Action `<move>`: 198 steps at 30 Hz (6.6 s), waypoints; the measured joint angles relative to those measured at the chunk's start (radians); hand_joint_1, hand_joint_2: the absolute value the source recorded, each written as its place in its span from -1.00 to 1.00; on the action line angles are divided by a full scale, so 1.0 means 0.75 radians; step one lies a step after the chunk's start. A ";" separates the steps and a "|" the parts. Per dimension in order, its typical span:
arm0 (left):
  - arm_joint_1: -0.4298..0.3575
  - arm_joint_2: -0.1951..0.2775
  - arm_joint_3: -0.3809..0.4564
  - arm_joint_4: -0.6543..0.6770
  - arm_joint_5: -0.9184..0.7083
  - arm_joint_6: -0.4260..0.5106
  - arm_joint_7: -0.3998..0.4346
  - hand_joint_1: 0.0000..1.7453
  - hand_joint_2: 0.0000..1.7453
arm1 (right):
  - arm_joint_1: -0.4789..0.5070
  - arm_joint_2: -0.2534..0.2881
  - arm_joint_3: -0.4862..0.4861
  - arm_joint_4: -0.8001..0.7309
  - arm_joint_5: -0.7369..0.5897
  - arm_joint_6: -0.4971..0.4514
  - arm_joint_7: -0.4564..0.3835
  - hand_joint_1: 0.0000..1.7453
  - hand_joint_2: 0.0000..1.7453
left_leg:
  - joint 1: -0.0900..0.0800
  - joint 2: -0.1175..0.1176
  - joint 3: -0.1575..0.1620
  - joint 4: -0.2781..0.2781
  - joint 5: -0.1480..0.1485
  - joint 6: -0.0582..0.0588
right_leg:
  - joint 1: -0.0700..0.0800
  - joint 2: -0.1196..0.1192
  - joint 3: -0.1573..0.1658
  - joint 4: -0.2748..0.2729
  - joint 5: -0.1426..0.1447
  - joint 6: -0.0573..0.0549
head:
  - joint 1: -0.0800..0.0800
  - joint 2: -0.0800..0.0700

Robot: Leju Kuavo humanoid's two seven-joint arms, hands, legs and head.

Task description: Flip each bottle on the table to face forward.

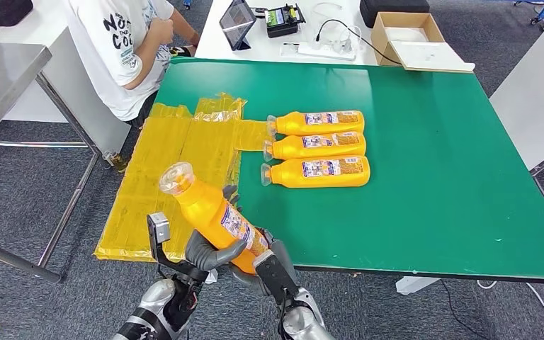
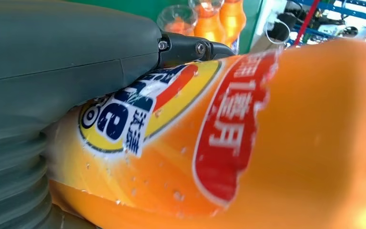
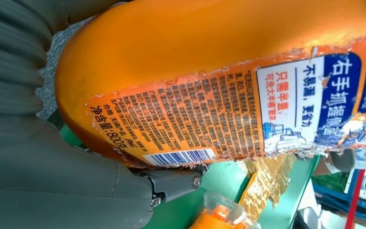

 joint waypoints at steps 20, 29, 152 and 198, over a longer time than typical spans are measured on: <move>0.023 0.000 0.028 -0.001 0.283 -0.122 0.051 1.00 1.00 | -0.031 0.000 0.023 0.053 0.033 0.006 0.017 1.00 1.00 | 0.000 0.000 0.000 0.000 0.000 0.000 | 0.000 0.000 0.000 0.000 0.000 0.000 | 0.000 0.000; 0.027 0.000 0.040 -0.001 0.244 -0.118 0.038 1.00 1.00 | -0.035 0.001 0.032 0.065 0.041 -0.003 0.023 0.94 1.00 | 0.000 0.000 0.000 0.000 0.000 0.000 | 0.000 0.000 0.000 0.000 0.000 0.000 | 0.000 0.000; -0.501 0.064 0.577 0.337 -0.686 1.099 -0.346 -1.00 1.00 | 0.156 -0.095 0.063 -0.825 -0.056 -0.085 0.105 -1.00 1.00 | 0.000 0.000 0.005 0.000 0.002 -0.002 | 0.000 0.000 0.005 0.001 0.001 0.000 | 0.000 0.000; 0.056 -0.085 0.421 -0.207 -0.557 0.738 -0.341 -1.00 1.00 | -0.016 -0.810 -0.109 -0.685 0.461 0.402 0.669 -1.00 1.00 | -0.005 -0.001 0.004 0.001 0.001 0.001 | -0.004 0.000 0.005 -0.001 0.002 0.001 | 0.000 0.000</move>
